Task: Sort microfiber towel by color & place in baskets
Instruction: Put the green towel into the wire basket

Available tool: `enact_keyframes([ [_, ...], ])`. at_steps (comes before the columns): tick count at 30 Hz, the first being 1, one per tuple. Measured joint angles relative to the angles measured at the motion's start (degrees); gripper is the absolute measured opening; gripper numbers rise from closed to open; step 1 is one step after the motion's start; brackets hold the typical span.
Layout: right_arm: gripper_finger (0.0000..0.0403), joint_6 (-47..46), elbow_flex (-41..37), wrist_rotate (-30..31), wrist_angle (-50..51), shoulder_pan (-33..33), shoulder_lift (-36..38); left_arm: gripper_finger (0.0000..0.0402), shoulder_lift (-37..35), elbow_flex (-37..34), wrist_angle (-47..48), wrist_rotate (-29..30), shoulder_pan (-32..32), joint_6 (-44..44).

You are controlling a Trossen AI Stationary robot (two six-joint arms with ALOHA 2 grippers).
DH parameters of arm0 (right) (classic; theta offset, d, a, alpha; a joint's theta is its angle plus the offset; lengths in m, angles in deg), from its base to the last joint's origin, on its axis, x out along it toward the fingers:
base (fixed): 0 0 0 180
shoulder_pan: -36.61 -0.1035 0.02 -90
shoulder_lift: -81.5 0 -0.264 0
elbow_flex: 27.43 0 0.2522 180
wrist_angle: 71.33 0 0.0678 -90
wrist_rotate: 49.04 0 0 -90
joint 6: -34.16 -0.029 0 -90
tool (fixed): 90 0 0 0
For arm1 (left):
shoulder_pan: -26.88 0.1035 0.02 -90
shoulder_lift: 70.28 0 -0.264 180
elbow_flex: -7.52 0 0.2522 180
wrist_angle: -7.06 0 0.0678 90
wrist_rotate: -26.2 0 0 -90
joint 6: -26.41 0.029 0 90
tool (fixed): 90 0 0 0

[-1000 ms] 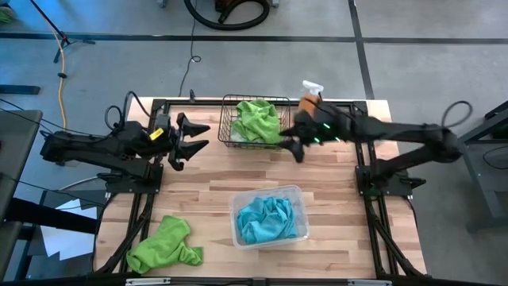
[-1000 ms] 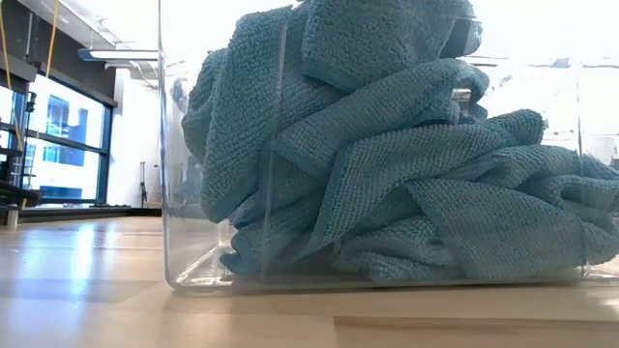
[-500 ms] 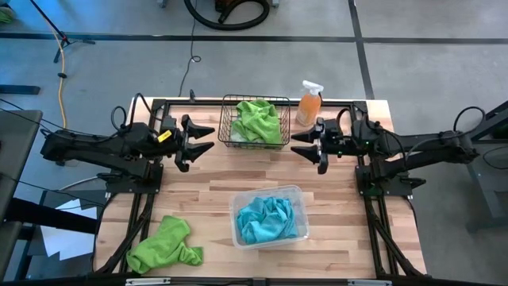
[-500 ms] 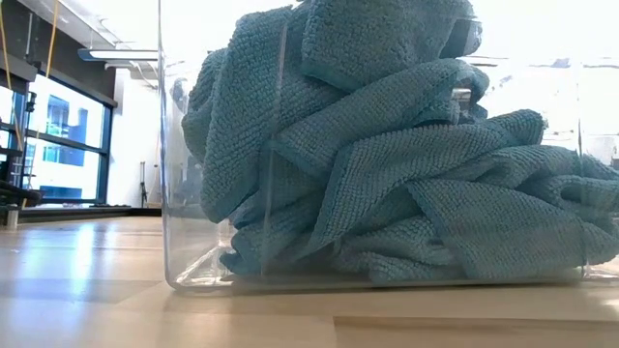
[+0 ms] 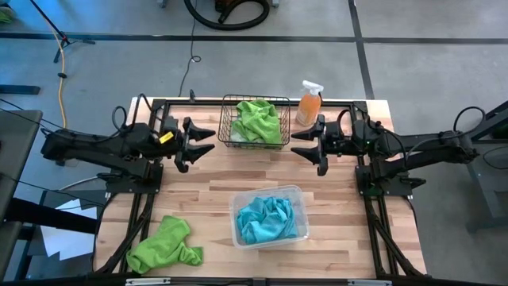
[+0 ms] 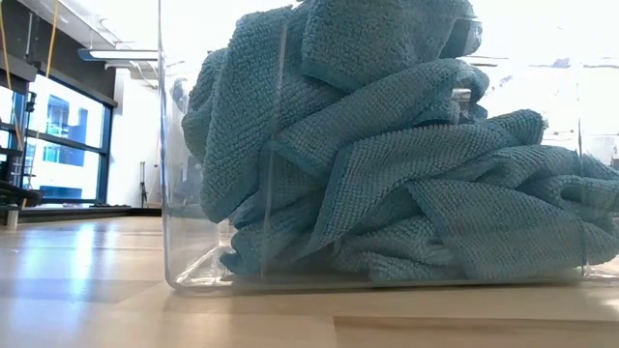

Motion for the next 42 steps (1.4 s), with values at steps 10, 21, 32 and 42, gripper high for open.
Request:
enact_keyframes([
  [10, 0.0213, -0.9, 0.0, 0.5, 2.2, 0.1, 0.0, 0.0226, 13.6, 20.9, 38.7, -5.9, -15.8, -12.5],
  [21, 0.0213, -0.9, 0.0, 4.5, 2.8, 0.1, 0.0, 0.0218, 34.0, 28.4, 56.8, -17.7, -36.7, -50.6],
  [32, 0.0213, -4.7, 0.1, 5.1, 6.2, 0.1, -1.7, 0.0218, 49.4, 28.4, 58.4, -22.2, -48.0, -82.8],
  [42, 0.0213, -7.6, 0.1, 4.2, 6.7, 0.1, -6.1, 0.0218, 55.3, 27.5, 65.4, -23.4, -50.8, -88.9],
])
